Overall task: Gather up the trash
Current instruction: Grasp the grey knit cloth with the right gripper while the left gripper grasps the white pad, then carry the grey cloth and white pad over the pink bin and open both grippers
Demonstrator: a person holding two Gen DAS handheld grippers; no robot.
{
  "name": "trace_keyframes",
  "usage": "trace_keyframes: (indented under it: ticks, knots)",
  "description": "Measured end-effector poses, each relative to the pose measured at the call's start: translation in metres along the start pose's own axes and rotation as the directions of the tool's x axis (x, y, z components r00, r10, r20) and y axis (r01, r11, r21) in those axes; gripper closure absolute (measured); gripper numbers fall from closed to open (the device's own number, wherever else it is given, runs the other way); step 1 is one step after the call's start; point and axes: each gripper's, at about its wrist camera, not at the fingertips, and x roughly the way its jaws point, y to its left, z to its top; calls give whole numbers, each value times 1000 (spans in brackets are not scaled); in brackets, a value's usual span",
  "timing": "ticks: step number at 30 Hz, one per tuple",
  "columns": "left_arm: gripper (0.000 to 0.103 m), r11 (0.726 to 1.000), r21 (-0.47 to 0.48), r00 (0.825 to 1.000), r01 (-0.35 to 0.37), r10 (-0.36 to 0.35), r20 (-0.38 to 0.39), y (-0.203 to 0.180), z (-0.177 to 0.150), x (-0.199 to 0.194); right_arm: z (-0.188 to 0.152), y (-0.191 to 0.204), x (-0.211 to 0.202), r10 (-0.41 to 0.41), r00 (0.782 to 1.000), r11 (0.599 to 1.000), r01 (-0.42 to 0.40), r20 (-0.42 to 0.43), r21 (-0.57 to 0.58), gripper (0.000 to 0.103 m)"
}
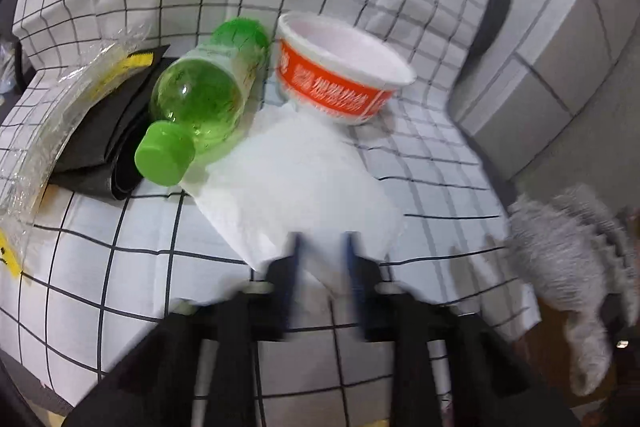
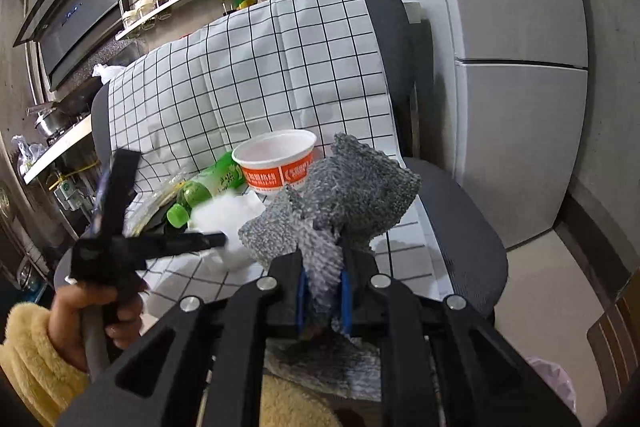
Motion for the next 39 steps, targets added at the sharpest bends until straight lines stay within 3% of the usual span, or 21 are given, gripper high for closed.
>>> trace_keyframes:
  ticks: [8, 12, 15, 19, 21, 25, 28, 29, 31, 33, 39]
  knots:
    - [95, 993, 81, 984, 89, -100, 145, -11, -9, -72, 2, -9, -17, -14, 1000, 1000, 13, 20, 19, 90]
    - [94, 981, 161, 973, 110, -139, 184, -30, -28, -107, 1, -22, -37, -74, 997, 997, 73, 33, 38, 90]
    - [94, 963, 241, 971, 120, -164, 171, -55, -52, -109, -10, -40, -56, -153, 988, 987, 152, 6, 57, 90]
    - [94, 923, 355, 971, 149, -204, 122, -92, -85, -97, -37, -72, -76, -292, 951, 951, 300, -104, 71, 89]
    - [94, 905, 377, 968, 196, -240, 72, -106, -95, -86, -55, -90, -85, -366, 915, 920, 383, -171, 79, 88]
    - [94, 881, 409, 964, 239, -265, 8, -123, -108, -70, -86, -123, -96, -434, 860, 868, 479, -270, 133, 85]
    - [94, 871, 421, 962, 253, -273, -14, -133, -113, -67, -101, -141, -97, -444, 840, 843, 510, -313, 174, 76]
    - [94, 869, 424, 962, 254, -273, -16, -136, -114, -68, -103, -145, -97, -442, 838, 838, 513, -319, 186, 68]
    - [94, 866, 428, 961, 258, -277, -19, -141, -117, -68, -104, -150, -98, -440, 841, 833, 513, -315, 206, 63]
    - [94, 864, 429, 960, 264, -280, -25, -142, -117, -68, -102, -149, -102, -451, 841, 831, 518, -299, 202, 63]
    - [94, 830, 460, 944, 316, -321, -68, -157, -121, -69, -77, -145, -127, -458, 875, 838, 483, -154, 252, 63]
